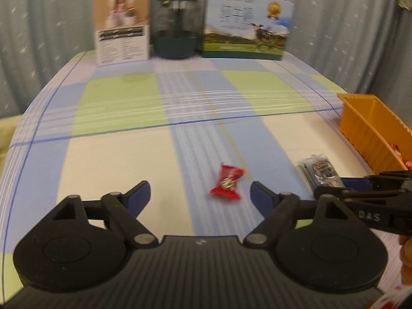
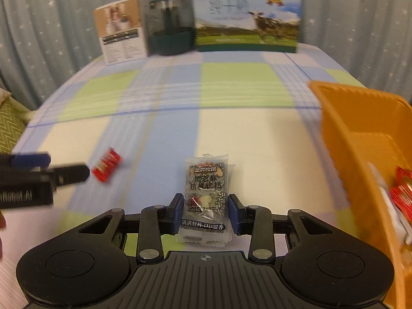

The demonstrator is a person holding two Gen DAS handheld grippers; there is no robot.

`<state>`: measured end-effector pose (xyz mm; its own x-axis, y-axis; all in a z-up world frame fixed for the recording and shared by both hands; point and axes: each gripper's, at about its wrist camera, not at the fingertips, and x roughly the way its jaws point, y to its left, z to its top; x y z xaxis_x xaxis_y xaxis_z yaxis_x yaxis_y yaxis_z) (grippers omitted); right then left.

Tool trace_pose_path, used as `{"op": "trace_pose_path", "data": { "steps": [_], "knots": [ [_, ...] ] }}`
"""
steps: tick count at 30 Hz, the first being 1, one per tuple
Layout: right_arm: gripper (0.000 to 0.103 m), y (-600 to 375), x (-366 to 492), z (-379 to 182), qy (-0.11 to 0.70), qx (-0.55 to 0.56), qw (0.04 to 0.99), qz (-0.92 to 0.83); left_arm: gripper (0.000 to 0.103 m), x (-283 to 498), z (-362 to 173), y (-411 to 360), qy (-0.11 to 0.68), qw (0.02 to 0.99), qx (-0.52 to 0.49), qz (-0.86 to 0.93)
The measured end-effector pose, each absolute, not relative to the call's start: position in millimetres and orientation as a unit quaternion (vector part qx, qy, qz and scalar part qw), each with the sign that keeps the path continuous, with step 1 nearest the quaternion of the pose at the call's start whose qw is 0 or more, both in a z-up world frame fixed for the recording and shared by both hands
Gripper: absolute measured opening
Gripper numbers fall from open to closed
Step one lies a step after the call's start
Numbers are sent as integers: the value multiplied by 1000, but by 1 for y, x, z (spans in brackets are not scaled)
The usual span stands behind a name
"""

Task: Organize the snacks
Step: 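Move both grippers toward the clear packet and small red candy, then grasp the red candy with the left gripper while the right grasps the clear packet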

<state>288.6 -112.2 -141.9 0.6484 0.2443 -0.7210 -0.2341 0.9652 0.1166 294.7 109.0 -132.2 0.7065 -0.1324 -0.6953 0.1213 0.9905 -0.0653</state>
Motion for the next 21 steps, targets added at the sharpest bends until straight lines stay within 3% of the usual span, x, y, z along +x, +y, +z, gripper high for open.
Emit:
{"op": "trace_pose_path", "data": {
  "steps": [4, 14, 17, 21],
  "knots": [
    [37, -124, 285, -143, 393, 20, 910, 127, 58, 304, -139, 94, 369, 925, 21, -85],
    [46, -117, 286, -146, 383, -5, 914, 136, 33, 316, -154, 78, 376, 920, 61, -96],
    [46, -109, 285, -149, 376, -35, 917, 130, 31, 315, -156, 78, 375, 920, 66, -95],
    [46, -108, 287, -151, 378, -33, 917, 122, 18, 316, -156, 79, 377, 919, 61, -95]
  ]
}}
